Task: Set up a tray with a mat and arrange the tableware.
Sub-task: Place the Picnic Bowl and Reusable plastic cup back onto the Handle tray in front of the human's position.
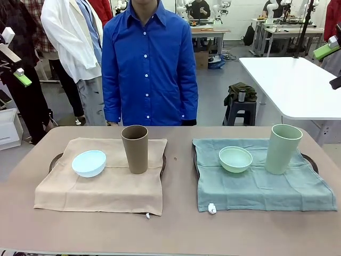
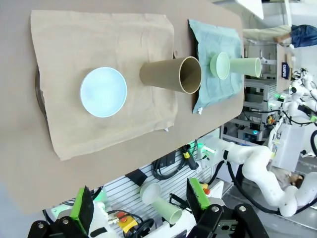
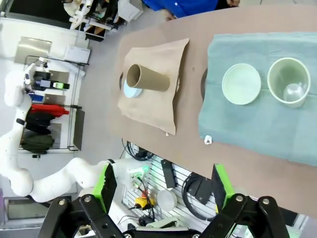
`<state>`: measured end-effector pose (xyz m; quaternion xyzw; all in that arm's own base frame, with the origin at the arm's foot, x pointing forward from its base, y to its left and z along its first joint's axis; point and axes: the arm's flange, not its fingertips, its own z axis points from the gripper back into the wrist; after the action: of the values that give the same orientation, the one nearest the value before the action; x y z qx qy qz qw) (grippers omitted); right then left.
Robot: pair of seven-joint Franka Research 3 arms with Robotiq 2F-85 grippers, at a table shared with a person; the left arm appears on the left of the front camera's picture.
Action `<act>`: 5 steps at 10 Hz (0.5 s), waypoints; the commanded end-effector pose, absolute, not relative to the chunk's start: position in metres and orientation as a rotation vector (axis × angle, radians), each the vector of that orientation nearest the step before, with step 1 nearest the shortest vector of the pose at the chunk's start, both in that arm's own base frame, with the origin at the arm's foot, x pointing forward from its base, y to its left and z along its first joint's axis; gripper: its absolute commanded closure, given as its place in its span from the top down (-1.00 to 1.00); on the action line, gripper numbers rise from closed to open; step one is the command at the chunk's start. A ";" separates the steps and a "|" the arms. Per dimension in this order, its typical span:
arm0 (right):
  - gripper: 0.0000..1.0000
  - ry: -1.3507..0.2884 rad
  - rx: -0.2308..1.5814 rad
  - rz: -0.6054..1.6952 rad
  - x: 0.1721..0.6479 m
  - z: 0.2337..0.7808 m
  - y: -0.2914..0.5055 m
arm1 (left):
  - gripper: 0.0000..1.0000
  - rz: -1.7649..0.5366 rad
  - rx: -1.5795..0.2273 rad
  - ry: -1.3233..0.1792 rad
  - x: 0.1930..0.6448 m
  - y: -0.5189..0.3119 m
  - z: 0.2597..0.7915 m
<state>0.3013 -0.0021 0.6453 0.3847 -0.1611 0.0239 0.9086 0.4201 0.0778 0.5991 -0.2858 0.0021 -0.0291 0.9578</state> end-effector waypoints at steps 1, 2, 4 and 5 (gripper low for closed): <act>1.00 -0.352 0.791 0.062 0.307 0.649 0.006 | 1.00 -0.044 -0.580 -0.002 0.421 0.074 0.596; 1.00 -0.332 0.794 0.049 0.301 0.645 -0.002 | 1.00 -0.059 -0.580 0.004 0.420 0.078 0.599; 1.00 -0.146 0.965 -0.089 0.313 0.623 -0.043 | 1.00 0.101 -0.760 0.015 0.438 0.098 0.581; 1.00 -0.045 1.031 -0.155 0.312 0.615 -0.067 | 1.00 0.128 -0.789 0.029 0.440 0.109 0.574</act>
<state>0.3063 -0.0427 0.6181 0.4485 -0.0796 -0.0287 0.8897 0.4342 0.1009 0.5772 -0.3510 0.0112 0.0372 0.9356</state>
